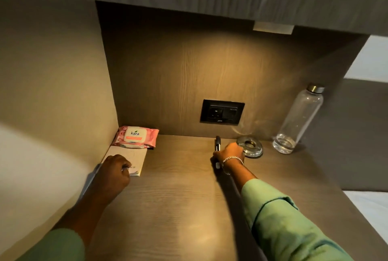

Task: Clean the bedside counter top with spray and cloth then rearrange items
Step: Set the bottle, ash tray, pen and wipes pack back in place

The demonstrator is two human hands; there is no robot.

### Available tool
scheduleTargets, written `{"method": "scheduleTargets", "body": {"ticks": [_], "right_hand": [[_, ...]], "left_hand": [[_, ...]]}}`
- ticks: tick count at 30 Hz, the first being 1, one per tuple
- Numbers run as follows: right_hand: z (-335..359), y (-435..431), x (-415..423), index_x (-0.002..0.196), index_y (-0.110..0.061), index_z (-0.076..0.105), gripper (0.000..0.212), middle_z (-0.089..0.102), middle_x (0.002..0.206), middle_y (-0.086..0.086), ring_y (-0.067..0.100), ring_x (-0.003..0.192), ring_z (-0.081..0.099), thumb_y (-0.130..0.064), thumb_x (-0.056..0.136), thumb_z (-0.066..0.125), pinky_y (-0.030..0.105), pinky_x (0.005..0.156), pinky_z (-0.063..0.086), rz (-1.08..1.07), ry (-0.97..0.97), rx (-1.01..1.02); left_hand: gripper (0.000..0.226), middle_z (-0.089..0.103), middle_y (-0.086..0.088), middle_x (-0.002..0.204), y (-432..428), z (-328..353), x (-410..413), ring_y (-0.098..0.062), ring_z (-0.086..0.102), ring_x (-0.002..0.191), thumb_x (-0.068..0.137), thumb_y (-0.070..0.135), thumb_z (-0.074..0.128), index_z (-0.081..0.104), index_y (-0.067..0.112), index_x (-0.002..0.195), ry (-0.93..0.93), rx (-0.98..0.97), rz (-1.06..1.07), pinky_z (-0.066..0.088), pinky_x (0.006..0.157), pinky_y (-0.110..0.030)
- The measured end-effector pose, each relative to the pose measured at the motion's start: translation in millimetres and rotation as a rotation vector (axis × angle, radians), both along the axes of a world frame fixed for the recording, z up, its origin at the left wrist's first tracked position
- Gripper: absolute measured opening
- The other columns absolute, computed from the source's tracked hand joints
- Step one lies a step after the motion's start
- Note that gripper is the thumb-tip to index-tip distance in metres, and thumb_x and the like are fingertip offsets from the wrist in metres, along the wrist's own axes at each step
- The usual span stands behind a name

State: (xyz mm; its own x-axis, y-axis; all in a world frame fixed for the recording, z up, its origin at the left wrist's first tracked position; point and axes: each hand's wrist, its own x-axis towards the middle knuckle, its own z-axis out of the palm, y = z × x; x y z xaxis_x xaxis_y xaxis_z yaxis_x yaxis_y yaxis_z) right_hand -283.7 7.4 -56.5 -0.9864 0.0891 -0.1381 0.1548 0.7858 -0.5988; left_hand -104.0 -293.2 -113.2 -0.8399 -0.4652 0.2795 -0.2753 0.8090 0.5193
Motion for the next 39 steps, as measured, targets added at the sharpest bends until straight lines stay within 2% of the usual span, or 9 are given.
{"method": "scheduleTargets", "body": {"ticks": [7, 11, 15, 18, 20, 25, 28, 31, 39], "right_hand": [[-3, 2, -12, 0.091, -0.004, 0.068, 0.037, 0.069, 0.094, 0.013, 0.029, 0.085, 0.067, -0.033, 0.073, 0.082, 0.036, 0.068, 0.056, 0.061, -0.036, 0.060], [6, -12, 8, 0.075, -0.011, 0.071, 0.033, 0.070, 0.078, 0.013, 0.029, 0.077, 0.066, -0.042, 0.075, 0.079, 0.036, 0.068, 0.055, 0.059, 0.115, 0.078], [13, -66, 74, 0.086, -0.014, 0.074, 0.017, 0.074, 0.082, 0.003, 0.014, 0.076, 0.065, -0.030, 0.082, 0.076, 0.026, 0.072, 0.050, 0.300, 0.120, -0.184], [7, -120, 121, 0.071, -0.007, 0.066, 0.018, 0.074, 0.071, 0.008, 0.017, 0.064, 0.072, -0.017, 0.080, 0.078, 0.035, 0.064, 0.061, 0.226, -0.257, -0.642], [1, -149, 131, 0.069, -0.006, 0.061, 0.022, 0.069, 0.068, 0.014, 0.022, 0.057, 0.066, -0.012, 0.078, 0.080, 0.035, 0.056, 0.057, 0.132, -0.382, -0.798], [-6, -178, 129, 0.080, -0.007, 0.072, 0.044, 0.074, 0.081, 0.010, 0.025, 0.078, 0.071, -0.044, 0.063, 0.088, 0.029, 0.064, 0.054, 0.127, -0.310, -0.442], [-9, -187, 128, 0.080, -0.007, 0.068, 0.031, 0.073, 0.089, 0.013, 0.030, 0.078, 0.072, -0.023, 0.061, 0.088, 0.040, 0.069, 0.063, 0.048, -0.323, -0.494], [-12, -188, 125, 0.077, -0.010, 0.062, 0.021, 0.072, 0.092, 0.012, 0.027, 0.073, 0.070, -0.007, 0.067, 0.081, 0.036, 0.058, 0.063, -0.040, -0.356, -0.594], [-15, -98, 109, 0.067, 0.001, 0.073, 0.012, 0.074, 0.062, 0.013, 0.029, 0.060, 0.072, -0.009, 0.062, 0.075, 0.045, 0.065, 0.063, -0.068, -0.196, -0.501]], "left_hand": [[0.014, 0.069, -0.008, 0.099, 4, 2, 5, -0.025, 0.064, 0.095, 0.078, 0.009, 0.071, 0.069, 0.012, 0.091, 0.014, -0.004, 0.006, 0.046, 0.075, -0.025], [0.013, 0.072, -0.010, 0.099, 2, 15, 0, -0.024, 0.066, 0.094, 0.079, 0.010, 0.068, 0.072, 0.009, 0.091, 0.001, 0.057, 0.017, 0.052, 0.082, -0.030], [0.012, 0.073, -0.009, 0.103, -8, 38, -26, -0.024, 0.068, 0.094, 0.082, 0.012, 0.066, 0.074, 0.012, 0.091, 0.030, 0.129, 0.063, 0.056, 0.083, -0.035], [0.015, 0.071, -0.014, 0.108, -13, 53, -49, -0.030, 0.066, 0.099, 0.082, 0.008, 0.065, 0.074, 0.007, 0.094, 0.050, 0.070, 0.038, 0.052, 0.084, -0.034], [0.022, 0.067, -0.016, 0.117, -15, 58, -60, -0.031, 0.063, 0.105, 0.083, 0.006, 0.064, 0.071, 0.005, 0.103, -0.003, 0.019, 0.004, 0.049, 0.088, -0.034], [0.039, 0.058, -0.011, 0.131, -33, 52, -65, -0.031, 0.060, 0.112, 0.085, 0.016, 0.065, 0.059, 0.010, 0.124, -0.139, -0.184, -0.060, 0.052, 0.093, -0.039], [0.040, 0.058, -0.012, 0.131, -42, 43, -67, -0.029, 0.059, 0.115, 0.085, 0.018, 0.065, 0.057, 0.008, 0.123, -0.148, -0.291, -0.098, 0.051, 0.095, -0.036], [0.038, 0.061, -0.013, 0.126, -49, 40, -70, -0.028, 0.060, 0.113, 0.086, 0.021, 0.064, 0.059, 0.007, 0.121, -0.130, -0.356, -0.121, 0.050, 0.093, -0.034], [0.028, 0.065, -0.011, 0.120, -32, 35, -67, -0.030, 0.063, 0.109, 0.091, 0.026, 0.055, 0.063, 0.011, 0.113, -0.162, -0.427, -0.116, 0.055, 0.082, -0.042]]}}
